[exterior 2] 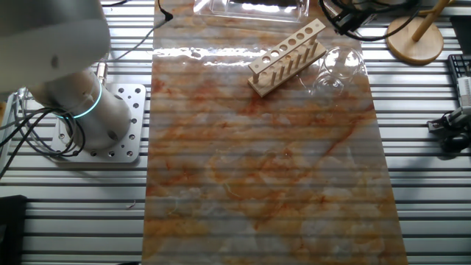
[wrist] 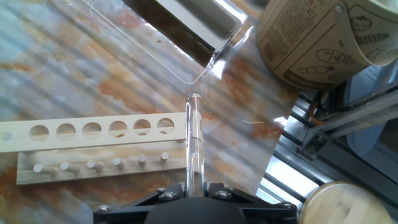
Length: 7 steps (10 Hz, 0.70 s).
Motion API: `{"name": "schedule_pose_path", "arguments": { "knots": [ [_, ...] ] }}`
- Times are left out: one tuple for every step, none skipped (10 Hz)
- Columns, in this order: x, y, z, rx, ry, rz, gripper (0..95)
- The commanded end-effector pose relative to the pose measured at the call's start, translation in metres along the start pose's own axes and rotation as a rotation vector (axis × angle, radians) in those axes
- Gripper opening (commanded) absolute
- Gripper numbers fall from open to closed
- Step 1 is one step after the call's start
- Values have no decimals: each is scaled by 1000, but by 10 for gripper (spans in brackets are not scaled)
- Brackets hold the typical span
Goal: Pour out the test tube
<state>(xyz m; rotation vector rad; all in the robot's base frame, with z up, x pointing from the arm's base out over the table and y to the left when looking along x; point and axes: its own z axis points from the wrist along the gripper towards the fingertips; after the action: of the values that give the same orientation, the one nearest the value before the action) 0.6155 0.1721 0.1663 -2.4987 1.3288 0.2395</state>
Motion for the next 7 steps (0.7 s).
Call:
{"name": "schedule_pose_path", "arguments": {
  "knots": [
    [0, 0, 1, 5, -7, 2, 0],
    [0, 0, 1, 8, -11, 2, 0],
    [0, 0, 2, 9, -13, 3, 0],
    [1, 0, 3, 12, -18, 6, 0],
    [1, 0, 3, 14, -20, 7, 0],
    [2, 1, 4, 17, -25, 11, 0],
    [2, 1, 5, 20, -28, 12, 0]
  ]
}}
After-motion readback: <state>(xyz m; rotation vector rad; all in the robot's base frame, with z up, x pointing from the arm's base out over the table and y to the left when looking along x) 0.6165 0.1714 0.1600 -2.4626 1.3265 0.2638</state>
